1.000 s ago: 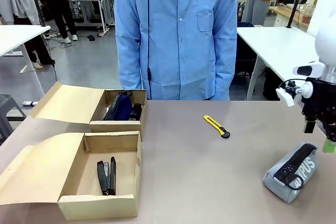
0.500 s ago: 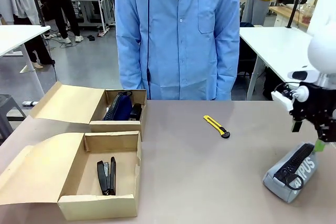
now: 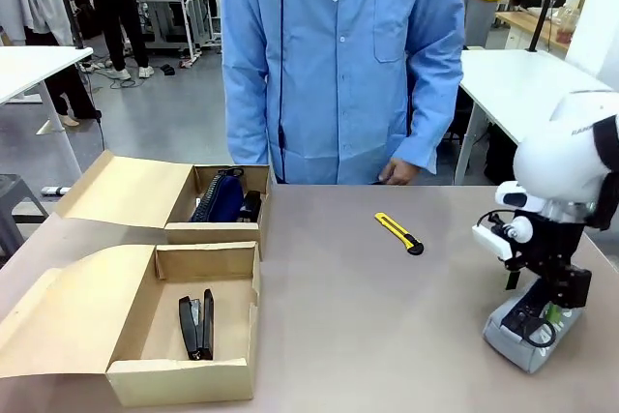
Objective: Place items inside the box.
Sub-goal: Pick up a Pencil pouch or Stapler and place it inside the Mailer Box closest to the robot.
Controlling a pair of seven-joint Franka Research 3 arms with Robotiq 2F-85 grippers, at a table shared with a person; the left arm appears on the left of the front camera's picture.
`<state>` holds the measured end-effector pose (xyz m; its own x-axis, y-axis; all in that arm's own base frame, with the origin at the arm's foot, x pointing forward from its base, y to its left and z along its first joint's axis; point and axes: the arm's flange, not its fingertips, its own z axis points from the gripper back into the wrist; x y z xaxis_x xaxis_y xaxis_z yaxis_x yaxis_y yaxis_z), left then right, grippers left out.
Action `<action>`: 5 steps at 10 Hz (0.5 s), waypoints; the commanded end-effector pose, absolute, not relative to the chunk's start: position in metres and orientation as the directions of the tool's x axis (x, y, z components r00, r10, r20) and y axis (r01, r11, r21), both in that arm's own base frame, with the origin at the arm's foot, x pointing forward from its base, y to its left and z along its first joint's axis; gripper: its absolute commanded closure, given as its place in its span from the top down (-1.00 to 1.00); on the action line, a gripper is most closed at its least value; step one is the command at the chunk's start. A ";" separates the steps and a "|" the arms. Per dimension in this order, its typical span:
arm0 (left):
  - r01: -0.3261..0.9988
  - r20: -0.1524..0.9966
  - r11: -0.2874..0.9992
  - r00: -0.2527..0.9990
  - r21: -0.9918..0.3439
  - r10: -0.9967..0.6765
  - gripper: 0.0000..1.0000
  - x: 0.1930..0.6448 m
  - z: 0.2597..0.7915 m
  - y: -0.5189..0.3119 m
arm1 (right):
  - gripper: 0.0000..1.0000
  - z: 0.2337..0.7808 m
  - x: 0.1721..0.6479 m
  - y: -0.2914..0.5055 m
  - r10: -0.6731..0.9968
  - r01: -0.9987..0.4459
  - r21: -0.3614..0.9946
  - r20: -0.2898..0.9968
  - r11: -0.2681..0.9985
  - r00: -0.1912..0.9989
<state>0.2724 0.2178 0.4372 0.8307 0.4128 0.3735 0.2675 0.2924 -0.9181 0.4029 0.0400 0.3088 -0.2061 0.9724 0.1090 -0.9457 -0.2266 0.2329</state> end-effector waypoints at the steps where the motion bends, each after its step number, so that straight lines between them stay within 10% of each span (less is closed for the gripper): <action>1: 0.290 0.391 0.287 0.822 -0.913 0.414 1.00 0.272 0.438 0.217 | 1.00 0.300 0.397 0.035 0.951 -0.931 0.217 0.163 -0.294 -0.263; 5: 0.290 0.391 0.287 0.822 -0.913 0.414 1.00 0.272 0.438 0.217 | 0.86 0.304 0.396 0.041 0.933 -0.896 0.265 0.146 -0.357 -0.329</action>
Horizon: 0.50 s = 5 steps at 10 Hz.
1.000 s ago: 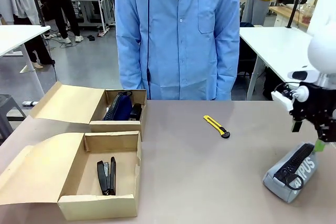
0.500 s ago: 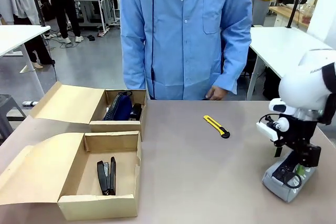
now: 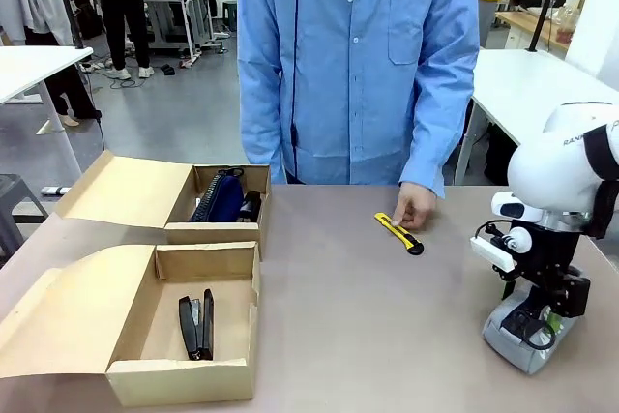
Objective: Place items inside the box.
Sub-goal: Pick up a Pencil pouch or Stapler and place it inside the Mailer Box closest to the robot.
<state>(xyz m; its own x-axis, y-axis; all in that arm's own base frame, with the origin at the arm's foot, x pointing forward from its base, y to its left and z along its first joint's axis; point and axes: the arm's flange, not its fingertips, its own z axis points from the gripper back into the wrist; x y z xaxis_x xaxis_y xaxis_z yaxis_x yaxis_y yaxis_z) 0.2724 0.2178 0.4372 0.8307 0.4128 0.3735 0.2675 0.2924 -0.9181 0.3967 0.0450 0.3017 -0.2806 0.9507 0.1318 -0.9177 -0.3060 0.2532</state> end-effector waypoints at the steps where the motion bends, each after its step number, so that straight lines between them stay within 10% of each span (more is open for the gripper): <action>1: 0.290 0.391 0.287 0.822 -0.913 0.414 1.00 0.272 0.438 0.217 | -0.18 0.305 0.397 0.040 0.930 -0.882 0.295 0.156 -0.367 -0.334; 2: 0.290 0.391 0.287 0.822 -0.913 0.414 1.00 0.272 0.438 0.217 | -0.32 0.308 0.396 0.038 0.928 -0.881 0.297 0.167 -0.369 -0.332; 3: 0.290 0.391 0.287 0.822 -0.913 0.414 1.00 0.272 0.438 0.217 | -1.00 0.311 0.395 0.035 0.934 -0.881 0.313 0.161 -0.356 -0.320; 5: 0.290 0.391 0.287 0.822 -0.913 0.414 1.00 0.272 0.438 0.217 | -1.00 0.319 0.394 0.030 0.939 -0.880 0.332 0.168 -0.339 -0.299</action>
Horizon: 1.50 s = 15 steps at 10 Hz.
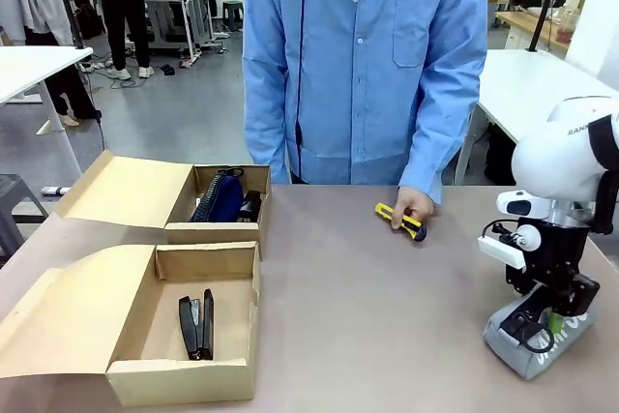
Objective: Place items inside the box.
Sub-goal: Pick up a Pencil pouch or Stapler and place it inside the Mailer Box closest to the robot.
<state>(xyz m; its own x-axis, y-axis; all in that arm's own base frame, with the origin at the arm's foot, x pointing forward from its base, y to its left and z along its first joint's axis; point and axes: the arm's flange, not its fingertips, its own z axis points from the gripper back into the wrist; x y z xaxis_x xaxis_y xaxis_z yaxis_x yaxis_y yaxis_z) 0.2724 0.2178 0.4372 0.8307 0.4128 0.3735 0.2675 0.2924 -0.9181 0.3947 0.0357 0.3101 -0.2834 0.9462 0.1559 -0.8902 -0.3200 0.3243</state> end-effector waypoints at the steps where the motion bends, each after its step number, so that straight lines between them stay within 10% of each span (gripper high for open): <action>1: 0.290 0.391 0.287 0.822 -0.913 0.414 1.00 0.272 0.438 0.217 | -0.68 0.324 0.392 0.028 0.949 -0.885 0.346 0.163 -0.310 -0.268; 6: 0.290 0.391 0.287 0.822 -0.913 0.414 1.00 0.272 0.438 0.217 | -1.00 0.361 0.381 0.043 0.989 -0.912 0.389 -0.014 -0.128 -0.144; 9: 0.290 0.391 0.287 0.822 -0.913 0.414 1.00 0.272 0.438 0.217 | -1.00 0.438 0.348 0.061 0.915 -0.884 0.268 -0.238 0.383 0.325; 13: 0.290 0.391 0.287 0.822 -0.913 0.414 1.00 0.272 0.438 0.217 | -1.00 0.471 0.343 0.097 0.753 -0.750 -0.078 0.119 0.656 0.647; 15: 0.290 0.391 0.287 0.822 -0.913 0.414 1.00 0.272 0.438 0.217 | -1.00 0.439 0.362 0.141 0.535 -0.535 -0.019 0.090 0.845 0.840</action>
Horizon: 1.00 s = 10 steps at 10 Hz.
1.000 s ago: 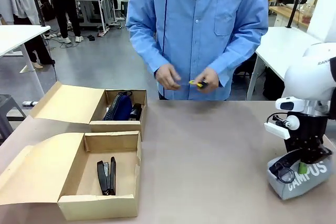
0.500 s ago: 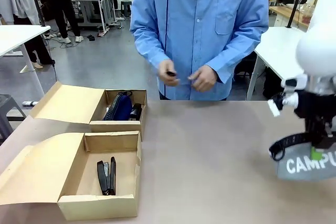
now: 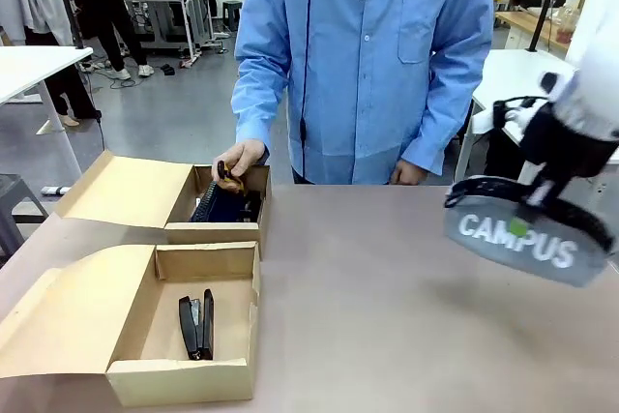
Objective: Place items inside the box.
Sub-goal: Pick up a Pencil pouch or Stapler and place it inside the Mailer Box closest to the robot.
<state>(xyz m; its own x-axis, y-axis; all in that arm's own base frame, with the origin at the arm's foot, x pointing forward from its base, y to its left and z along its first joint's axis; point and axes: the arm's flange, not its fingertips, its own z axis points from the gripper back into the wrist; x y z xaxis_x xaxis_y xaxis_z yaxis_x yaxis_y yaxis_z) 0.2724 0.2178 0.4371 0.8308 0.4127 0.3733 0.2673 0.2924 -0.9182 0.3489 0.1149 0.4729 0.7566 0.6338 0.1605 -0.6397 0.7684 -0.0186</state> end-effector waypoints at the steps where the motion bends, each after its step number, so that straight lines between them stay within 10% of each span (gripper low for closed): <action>1: 0.290 0.391 0.287 0.822 -0.913 0.414 1.00 0.272 0.438 0.217 | -1.00 0.422 0.362 0.167 0.617 -0.618 -0.069 -0.036 0.783 0.786; 2: 0.290 0.391 0.287 0.822 -0.913 0.414 1.00 0.272 0.438 0.217 | -1.00 0.473 0.349 0.115 0.634 -0.640 -0.019 0.161 0.768 0.757; 5: 0.290 0.391 0.287 0.822 -0.913 0.414 1.00 0.272 0.438 0.217 | -0.87 0.444 0.355 0.136 0.611 -0.611 -0.036 0.109 0.791 0.784; 8: 0.290 0.391 0.287 0.822 -0.913 0.414 1.00 0.272 0.438 0.217 | -0.87 0.459 0.357 0.215 -0.010 -0.024 0.346 0.098 0.938 0.995; 10: 0.290 0.391 0.287 0.822 -0.913 0.414 1.00 0.272 0.438 0.217 | -0.87 0.459 0.344 0.291 -0.142 0.113 0.391 0.047 0.914 0.989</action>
